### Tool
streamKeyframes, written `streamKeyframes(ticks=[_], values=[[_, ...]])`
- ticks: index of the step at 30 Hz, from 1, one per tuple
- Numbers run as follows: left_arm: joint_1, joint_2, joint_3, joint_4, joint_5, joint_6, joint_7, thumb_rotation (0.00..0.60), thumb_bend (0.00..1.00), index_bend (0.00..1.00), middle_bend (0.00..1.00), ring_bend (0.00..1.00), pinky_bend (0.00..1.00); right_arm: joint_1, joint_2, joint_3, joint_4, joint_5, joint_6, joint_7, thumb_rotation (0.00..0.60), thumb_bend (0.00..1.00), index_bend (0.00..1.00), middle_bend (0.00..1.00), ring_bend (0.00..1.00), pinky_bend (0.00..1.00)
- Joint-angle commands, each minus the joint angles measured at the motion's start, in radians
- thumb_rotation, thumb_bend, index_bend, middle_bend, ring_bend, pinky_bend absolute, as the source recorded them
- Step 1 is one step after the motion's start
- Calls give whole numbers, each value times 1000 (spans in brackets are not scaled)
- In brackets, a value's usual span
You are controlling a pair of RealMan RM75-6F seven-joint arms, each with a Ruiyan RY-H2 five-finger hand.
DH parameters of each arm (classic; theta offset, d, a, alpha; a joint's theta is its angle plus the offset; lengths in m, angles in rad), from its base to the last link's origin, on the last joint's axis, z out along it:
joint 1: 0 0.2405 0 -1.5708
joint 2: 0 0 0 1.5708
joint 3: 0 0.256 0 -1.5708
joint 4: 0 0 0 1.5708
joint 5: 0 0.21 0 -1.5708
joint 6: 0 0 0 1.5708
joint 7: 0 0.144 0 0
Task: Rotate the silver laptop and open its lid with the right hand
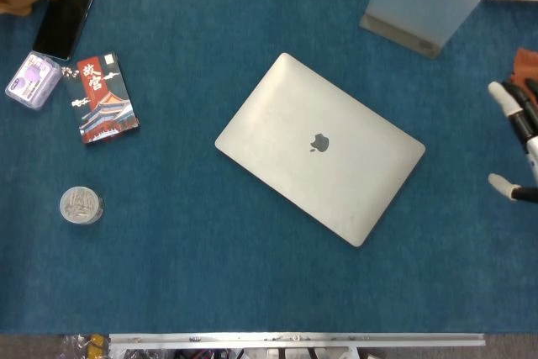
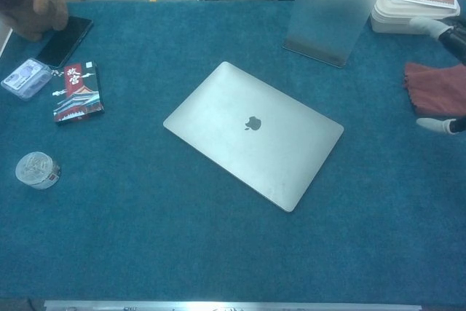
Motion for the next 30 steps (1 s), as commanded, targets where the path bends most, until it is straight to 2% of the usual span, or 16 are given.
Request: streamKeyframes(ticks=[1, 18, 30], values=[[-2, -1, -1, 5, 0, -2, -6, 600, 318, 48, 72, 47, 0, 13, -26, -10, 41, -15, -14, -57, 562, 83, 0, 108, 0, 36], [2, -4, 1, 42, -11, -6, -48, 600, 319, 48, 72, 47, 0, 106, -190, -17, 137, 32, -171, -188, 562, 80, 0, 78, 0, 36], [-10, -12, -5, 75, -27, -31, -80, 600, 319, 48, 72, 47, 0, 168, -309, -10, 226, 91, -258, -227, 562, 79, 0, 72, 0, 36]])
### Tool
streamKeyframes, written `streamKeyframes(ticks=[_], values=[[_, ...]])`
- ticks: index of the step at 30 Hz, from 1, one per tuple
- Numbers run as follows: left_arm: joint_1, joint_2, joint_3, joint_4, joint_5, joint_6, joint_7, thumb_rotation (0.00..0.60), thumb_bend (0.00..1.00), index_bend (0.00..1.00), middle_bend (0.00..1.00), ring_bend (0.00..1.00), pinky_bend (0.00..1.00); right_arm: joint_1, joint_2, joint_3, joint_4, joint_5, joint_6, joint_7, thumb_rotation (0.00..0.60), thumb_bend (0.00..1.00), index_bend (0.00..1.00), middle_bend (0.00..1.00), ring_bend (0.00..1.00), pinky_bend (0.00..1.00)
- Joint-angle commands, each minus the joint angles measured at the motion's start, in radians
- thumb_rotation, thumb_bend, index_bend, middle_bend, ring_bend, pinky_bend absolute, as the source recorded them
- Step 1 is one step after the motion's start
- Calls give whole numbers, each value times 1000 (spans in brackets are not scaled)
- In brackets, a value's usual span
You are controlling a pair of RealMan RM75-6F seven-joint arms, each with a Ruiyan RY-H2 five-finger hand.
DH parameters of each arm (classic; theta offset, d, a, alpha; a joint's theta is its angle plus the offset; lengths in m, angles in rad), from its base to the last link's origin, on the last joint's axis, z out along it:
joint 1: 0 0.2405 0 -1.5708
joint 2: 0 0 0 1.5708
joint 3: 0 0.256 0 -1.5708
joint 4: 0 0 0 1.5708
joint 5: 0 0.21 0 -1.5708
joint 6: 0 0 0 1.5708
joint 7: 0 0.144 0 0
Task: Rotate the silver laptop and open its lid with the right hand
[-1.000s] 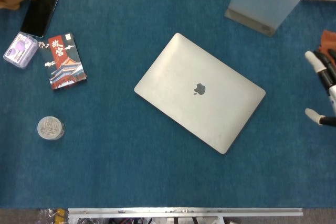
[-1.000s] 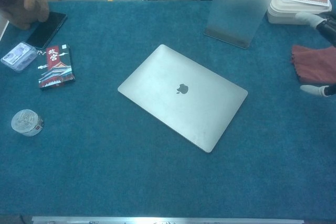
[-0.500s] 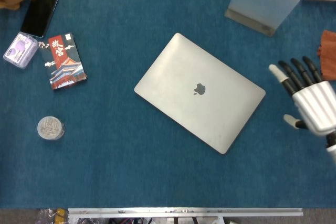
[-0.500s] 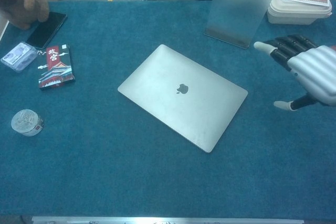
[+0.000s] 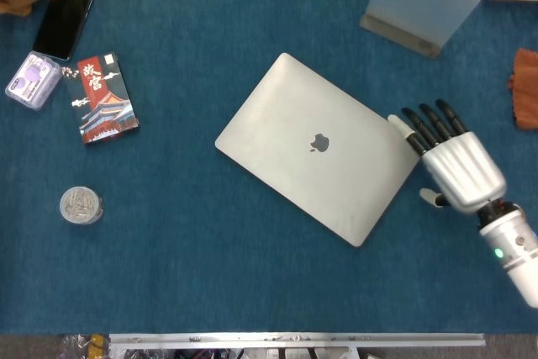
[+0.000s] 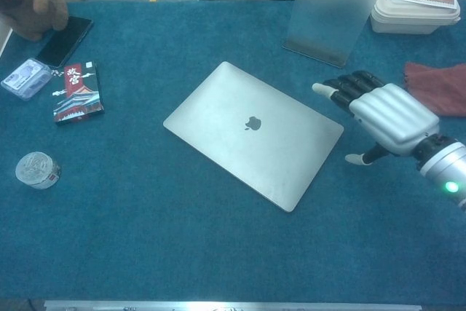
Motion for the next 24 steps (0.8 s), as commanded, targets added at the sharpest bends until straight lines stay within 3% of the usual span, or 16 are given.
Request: streamKeyframes(ticks=[1, 24], values=[[-2, -4, -1, 9, 0, -2, -7, 600, 318, 48, 72, 47, 0, 18, -27, 2, 26, 15, -20, -4, 561, 80, 0, 72, 0, 36], [-1, -16, -4, 44, -9, -2, -33, 600, 318, 48, 72, 47, 0, 61, -113, -20, 113, 34, -33, 6, 561, 113, 0, 72, 0, 36]])
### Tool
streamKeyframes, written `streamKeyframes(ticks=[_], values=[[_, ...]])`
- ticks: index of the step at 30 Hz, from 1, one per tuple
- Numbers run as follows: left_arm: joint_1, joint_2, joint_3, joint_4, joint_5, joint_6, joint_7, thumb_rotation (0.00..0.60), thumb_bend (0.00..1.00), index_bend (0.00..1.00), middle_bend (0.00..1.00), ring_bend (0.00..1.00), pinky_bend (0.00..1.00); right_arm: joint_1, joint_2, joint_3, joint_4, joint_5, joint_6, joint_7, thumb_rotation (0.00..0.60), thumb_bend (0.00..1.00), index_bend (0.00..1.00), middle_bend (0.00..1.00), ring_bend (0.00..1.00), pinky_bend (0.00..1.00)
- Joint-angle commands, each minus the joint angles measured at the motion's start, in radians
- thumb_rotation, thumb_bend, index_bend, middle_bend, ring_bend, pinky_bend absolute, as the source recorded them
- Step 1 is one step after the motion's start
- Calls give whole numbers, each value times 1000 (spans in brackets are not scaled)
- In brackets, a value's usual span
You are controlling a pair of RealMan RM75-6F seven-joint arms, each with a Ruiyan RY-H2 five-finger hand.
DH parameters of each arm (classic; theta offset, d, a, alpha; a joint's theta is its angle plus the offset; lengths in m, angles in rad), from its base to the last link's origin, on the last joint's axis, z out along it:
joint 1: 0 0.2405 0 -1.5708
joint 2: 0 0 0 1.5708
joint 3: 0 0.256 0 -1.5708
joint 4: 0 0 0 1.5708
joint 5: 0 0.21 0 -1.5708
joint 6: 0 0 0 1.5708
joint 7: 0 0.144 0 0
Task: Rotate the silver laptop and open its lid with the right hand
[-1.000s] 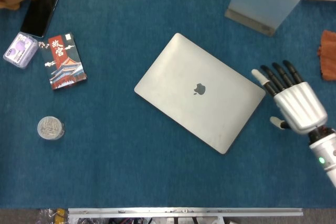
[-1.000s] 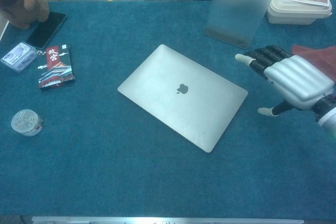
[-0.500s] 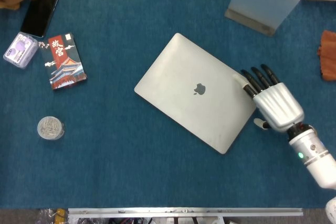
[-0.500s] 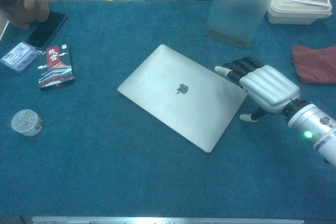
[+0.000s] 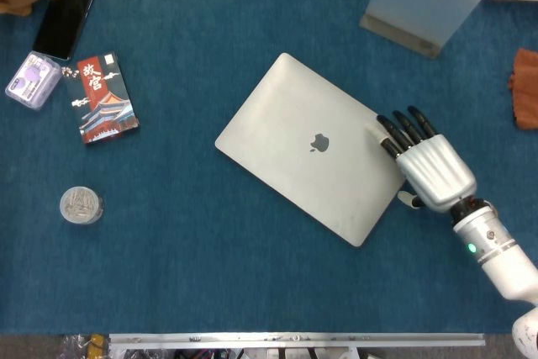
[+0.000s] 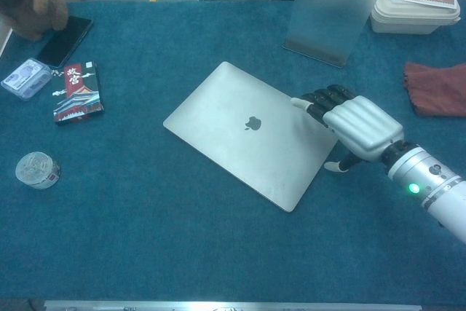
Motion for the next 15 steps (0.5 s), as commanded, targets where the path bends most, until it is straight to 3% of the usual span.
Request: streamKeyframes(ticks=[1, 5, 15], values=[[1, 0, -1, 3, -2, 0, -2, 600, 318, 48, 72, 47, 0, 4, -5, -3, 7, -5, 4, 1, 561, 114, 0, 72, 0, 36], [0, -2, -2, 10, -1, 0, -14, 600, 318, 48, 72, 47, 0, 11, -15, -3, 12, -2, 1, -1, 562, 169, 0, 71, 0, 36], [2, -3, -2, 23, -2, 3, -24, 600, 318, 47, 71, 47, 0, 36, -69, 5, 38, -8, 0, -6, 563, 173, 0, 72, 0, 36]])
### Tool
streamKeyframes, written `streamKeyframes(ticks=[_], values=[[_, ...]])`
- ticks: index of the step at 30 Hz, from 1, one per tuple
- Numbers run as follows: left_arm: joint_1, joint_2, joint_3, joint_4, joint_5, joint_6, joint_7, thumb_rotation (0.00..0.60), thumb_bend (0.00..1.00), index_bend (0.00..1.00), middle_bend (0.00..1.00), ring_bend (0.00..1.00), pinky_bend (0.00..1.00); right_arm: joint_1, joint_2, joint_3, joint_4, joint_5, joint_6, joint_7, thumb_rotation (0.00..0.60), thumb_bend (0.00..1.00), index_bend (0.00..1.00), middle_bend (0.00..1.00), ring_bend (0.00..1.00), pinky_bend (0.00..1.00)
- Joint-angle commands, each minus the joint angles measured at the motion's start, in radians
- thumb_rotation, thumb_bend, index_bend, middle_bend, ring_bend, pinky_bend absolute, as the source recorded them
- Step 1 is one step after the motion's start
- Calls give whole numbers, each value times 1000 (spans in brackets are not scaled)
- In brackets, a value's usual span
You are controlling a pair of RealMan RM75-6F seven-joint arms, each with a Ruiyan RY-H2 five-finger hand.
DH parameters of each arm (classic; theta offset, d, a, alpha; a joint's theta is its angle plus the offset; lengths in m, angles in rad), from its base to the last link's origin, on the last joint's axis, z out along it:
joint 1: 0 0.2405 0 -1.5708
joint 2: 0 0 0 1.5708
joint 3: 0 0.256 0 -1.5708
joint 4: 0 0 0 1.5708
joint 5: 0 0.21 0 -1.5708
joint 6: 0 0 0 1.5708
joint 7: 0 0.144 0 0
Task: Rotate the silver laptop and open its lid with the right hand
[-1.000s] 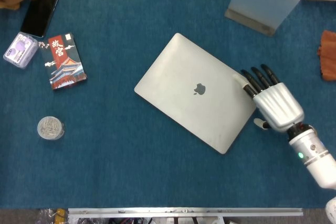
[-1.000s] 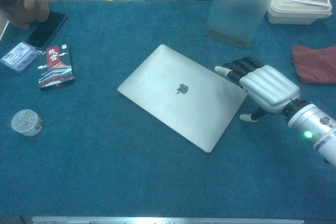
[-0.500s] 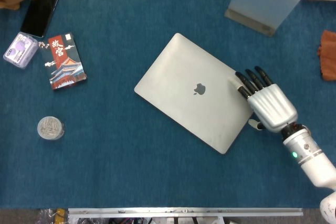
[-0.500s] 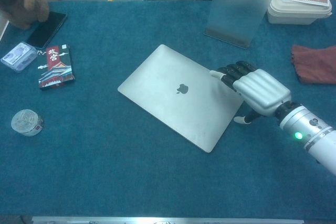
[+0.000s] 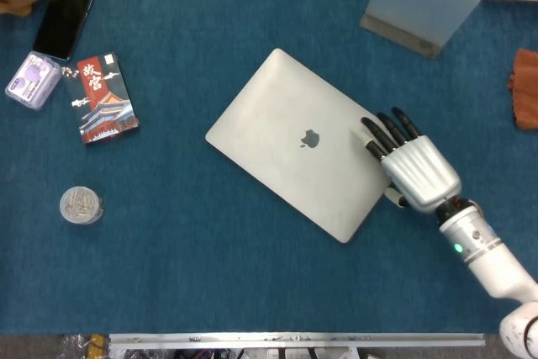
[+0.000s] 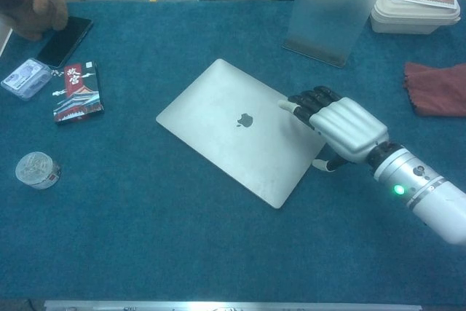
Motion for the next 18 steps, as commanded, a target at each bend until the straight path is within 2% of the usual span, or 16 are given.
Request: streamKeyframes(ticks=[1, 12, 18], values=[[0, 0, -1, 4, -2, 0, -3, 600, 318, 47, 72, 47, 0, 11, -21, 7, 13, -2, 0, 1, 561, 173, 0, 72, 0, 36], [0, -6, -6, 19, -11, -2, -25, 600, 318, 48, 71, 47, 0, 48, -93, 36, 47, 7, -9, 6, 562, 173, 0, 71, 0, 36], [-4, 2, -7, 16, -5, -4, -26, 600, 318, 48, 72, 47, 0, 45, -61, 31, -13, 30, -14, 27, 562, 172, 0, 70, 0, 36]])
